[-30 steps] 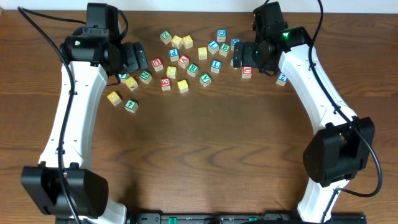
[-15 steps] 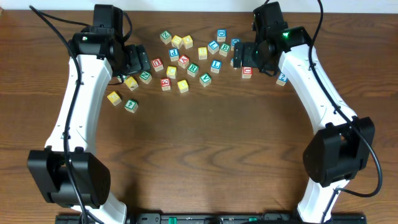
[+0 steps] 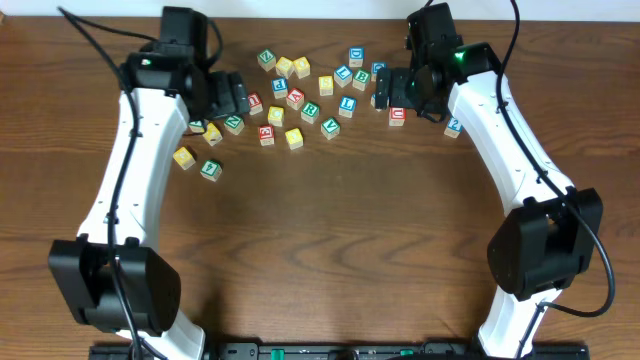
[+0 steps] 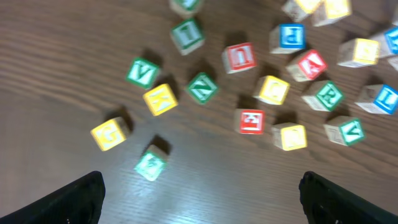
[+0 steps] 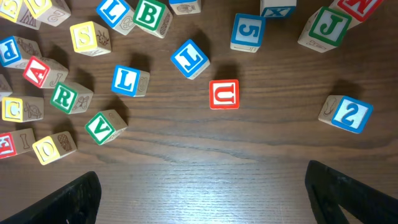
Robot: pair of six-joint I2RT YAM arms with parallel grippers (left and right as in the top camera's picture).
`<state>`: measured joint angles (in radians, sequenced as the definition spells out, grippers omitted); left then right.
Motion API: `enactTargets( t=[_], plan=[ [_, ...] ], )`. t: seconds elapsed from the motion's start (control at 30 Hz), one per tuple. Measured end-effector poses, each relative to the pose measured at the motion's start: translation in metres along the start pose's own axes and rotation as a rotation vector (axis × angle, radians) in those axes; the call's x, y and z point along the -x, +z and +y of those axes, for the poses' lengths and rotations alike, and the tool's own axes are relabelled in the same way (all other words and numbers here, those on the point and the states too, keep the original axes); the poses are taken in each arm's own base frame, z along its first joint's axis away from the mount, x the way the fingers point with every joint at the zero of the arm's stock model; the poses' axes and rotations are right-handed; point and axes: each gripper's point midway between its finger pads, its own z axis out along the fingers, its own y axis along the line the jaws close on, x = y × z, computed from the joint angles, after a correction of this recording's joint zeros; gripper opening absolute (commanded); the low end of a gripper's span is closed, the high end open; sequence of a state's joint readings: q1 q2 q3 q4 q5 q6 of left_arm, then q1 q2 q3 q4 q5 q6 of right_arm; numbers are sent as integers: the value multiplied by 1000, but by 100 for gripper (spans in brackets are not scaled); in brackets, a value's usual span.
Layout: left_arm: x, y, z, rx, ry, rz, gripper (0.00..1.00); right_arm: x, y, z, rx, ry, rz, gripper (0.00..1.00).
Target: Spell out ROBOT
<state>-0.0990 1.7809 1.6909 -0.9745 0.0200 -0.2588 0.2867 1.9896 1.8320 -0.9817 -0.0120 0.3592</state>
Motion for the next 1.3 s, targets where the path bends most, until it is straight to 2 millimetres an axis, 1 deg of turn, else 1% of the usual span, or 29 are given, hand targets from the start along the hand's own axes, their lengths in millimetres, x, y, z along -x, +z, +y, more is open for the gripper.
enactTargets(
  t=[0.1,0.2,0.5,0.83,1.3],
  plan=[
    [-1,-1,-14,-18,27,-11,98,0,0,0,0,0,0,99],
    [-1,-1,-21,-27,35,-16,98,0,0,0,0,0,0,99],
    [-2,-1,-23,-29,11,-17,98,0,0,0,0,0,0,99],
    [-5,-2,-34,-42,20,-18,98,0,0,0,0,0,0,99],
    [-5,-2,-34,-42,2,-18,98,0,0,0,0,0,0,99]
  ],
)
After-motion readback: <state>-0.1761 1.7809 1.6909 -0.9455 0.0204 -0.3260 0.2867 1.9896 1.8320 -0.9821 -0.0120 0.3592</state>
